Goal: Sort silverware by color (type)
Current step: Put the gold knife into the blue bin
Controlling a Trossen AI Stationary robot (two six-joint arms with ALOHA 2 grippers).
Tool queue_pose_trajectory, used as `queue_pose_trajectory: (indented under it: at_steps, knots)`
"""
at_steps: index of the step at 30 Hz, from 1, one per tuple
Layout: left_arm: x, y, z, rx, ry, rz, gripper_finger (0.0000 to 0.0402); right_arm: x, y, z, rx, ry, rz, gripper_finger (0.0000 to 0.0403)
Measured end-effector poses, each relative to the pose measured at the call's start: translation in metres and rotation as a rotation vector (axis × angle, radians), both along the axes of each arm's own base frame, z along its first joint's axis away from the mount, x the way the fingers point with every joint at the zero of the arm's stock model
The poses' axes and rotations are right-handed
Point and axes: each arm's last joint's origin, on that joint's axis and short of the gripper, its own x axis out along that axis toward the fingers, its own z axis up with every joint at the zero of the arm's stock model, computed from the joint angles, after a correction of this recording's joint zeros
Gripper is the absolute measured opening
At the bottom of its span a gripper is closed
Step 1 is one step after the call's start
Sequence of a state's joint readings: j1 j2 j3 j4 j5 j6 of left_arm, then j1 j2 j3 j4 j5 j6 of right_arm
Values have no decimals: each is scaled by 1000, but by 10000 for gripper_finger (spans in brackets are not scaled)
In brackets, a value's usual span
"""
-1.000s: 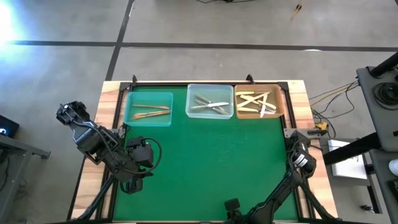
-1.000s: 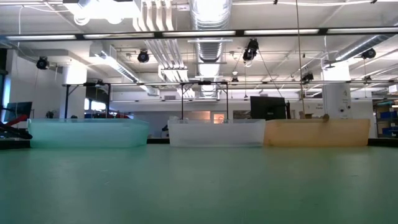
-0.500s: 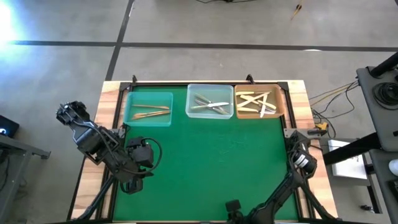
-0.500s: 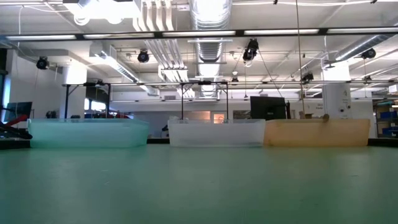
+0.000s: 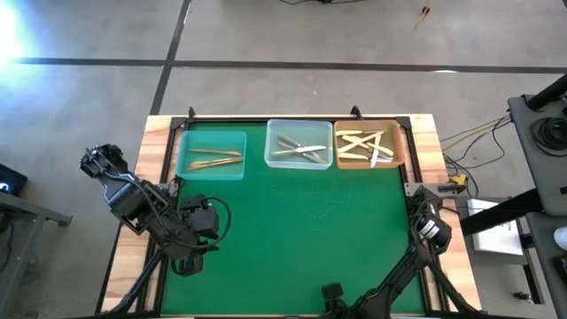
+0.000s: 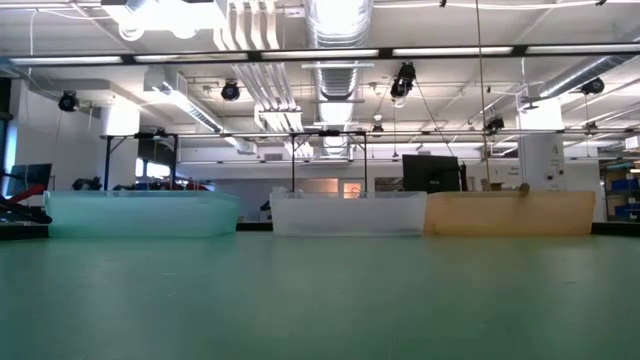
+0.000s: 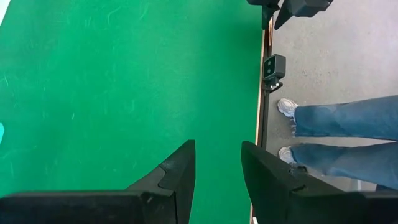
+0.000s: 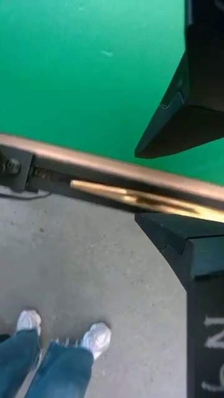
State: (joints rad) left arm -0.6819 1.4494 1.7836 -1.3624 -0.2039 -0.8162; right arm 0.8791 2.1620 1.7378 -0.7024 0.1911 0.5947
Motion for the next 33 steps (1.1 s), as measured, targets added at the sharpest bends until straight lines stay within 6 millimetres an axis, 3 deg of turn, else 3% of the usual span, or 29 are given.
queue_pose_trajectory:
  at_steps: [11,20,25,30,33]
  knots:
    - [0,0,0,0,1,0,113,-6,-11,-18,-91,-43,-85,146]
    - [0,0,0,4,-1,-1,113,-2,-17,-20,-132,-72,-121,139]
    - [0,0,0,18,-12,9,113,-1,-18,-21,-107,-53,-148,96]
    - [0,0,0,18,-12,9,113,3,-20,-21,-50,-7,-193,23]
    - [0,0,0,18,-12,9,113,6,-24,-22,-20,28,-216,15]
